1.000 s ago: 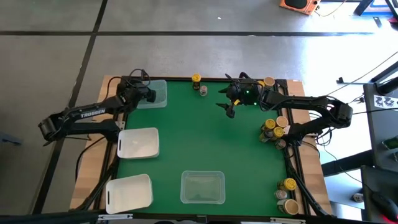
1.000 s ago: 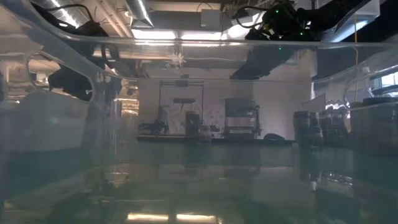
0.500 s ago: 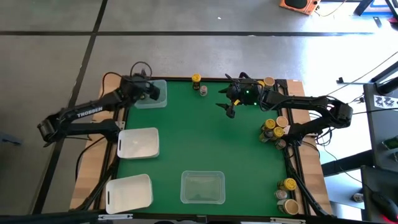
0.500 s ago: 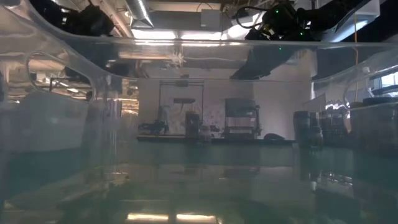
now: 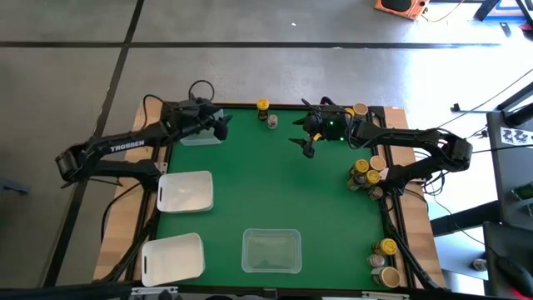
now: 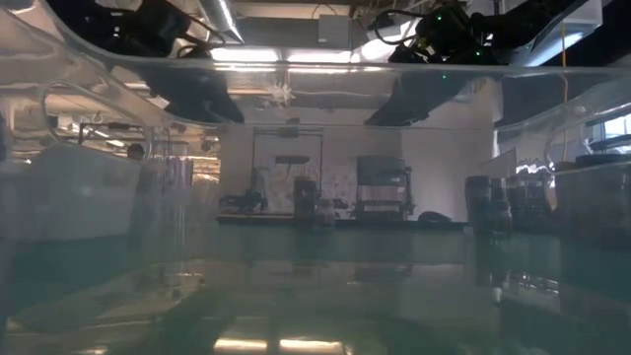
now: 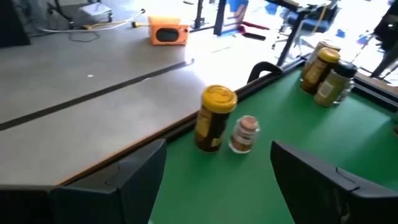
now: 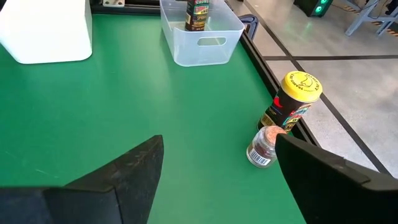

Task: Sort spices by type
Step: Put the yellow spice bottle into the top transparent bin

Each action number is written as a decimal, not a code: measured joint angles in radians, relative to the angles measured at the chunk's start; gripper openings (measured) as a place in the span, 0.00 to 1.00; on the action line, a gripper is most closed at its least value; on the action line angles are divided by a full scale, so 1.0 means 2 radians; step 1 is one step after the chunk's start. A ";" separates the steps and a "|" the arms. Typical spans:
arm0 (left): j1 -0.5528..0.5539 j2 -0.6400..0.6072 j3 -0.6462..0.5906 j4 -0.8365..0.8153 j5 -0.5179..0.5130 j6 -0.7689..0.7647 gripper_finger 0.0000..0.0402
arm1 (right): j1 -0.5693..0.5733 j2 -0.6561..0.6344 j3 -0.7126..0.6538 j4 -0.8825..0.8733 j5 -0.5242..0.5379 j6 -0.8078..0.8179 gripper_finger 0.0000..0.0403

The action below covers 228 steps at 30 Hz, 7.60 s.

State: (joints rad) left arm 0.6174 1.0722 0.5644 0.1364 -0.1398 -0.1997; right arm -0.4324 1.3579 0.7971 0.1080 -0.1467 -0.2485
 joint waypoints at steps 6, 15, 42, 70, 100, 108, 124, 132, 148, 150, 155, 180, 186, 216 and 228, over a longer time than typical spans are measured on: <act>-0.023 0.056 0.008 0.057 0.000 0.000 0.71 | 0.000 0.000 0.000 0.001 0.000 0.000 0.76; -0.038 0.159 0.101 0.054 0.000 0.013 0.71 | 0.000 0.018 0.000 0.012 0.000 0.000 0.76; 0.005 0.386 0.261 0.068 -0.013 0.048 0.71 | 0.000 0.034 0.000 0.011 -0.002 0.007 0.76; 0.013 0.449 0.261 0.110 -0.011 0.066 0.58 | 0.000 0.034 0.000 0.008 -0.002 0.008 0.76; -0.035 0.191 0.261 -0.173 -0.072 0.102 0.51 | 0.000 0.033 0.000 0.009 -0.002 0.017 0.76; -0.041 0.094 0.203 -0.247 -0.119 0.082 0.51 | 0.000 0.033 0.000 0.009 -0.001 0.017 0.76; 0.001 0.010 0.004 -0.154 -0.147 0.030 0.51 | 0.000 0.033 0.000 0.008 0.000 0.017 0.76; 0.010 0.010 -0.056 -0.066 -0.140 0.023 0.52 | 0.000 0.033 0.000 0.008 0.000 0.017 0.76; -0.007 0.010 -0.067 -0.071 -0.143 0.000 0.52 | 0.000 0.033 0.000 0.008 0.000 0.017 0.76; -0.001 0.013 -0.067 -0.056 -0.144 0.001 0.52 | 0.000 0.033 0.000 0.008 0.000 0.017 0.76; 0.012 0.035 -0.067 -0.033 -0.144 0.010 0.52 | 0.000 0.033 0.000 0.008 0.000 0.017 0.76; -0.007 -0.024 0.000 -0.122 -0.141 0.051 0.76 | 0.000 0.033 0.000 0.013 0.000 0.017 0.76; -0.047 -0.035 0.000 -0.105 -0.140 0.059 0.76 | 0.000 0.033 0.000 0.022 -0.001 0.018 0.76; -0.099 0.038 -0.062 0.147 -0.140 0.121 0.76 | -0.170 -0.026 0.136 -0.378 0.280 0.059 0.69; -0.099 0.038 -0.062 0.151 -0.140 0.130 0.76 | -0.207 -0.026 0.136 -0.472 0.214 0.083 0.13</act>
State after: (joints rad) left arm 0.4187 1.1477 0.4400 0.4389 -0.4192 0.0601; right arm -0.8474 1.3067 1.0698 -0.8358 0.2813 -0.0818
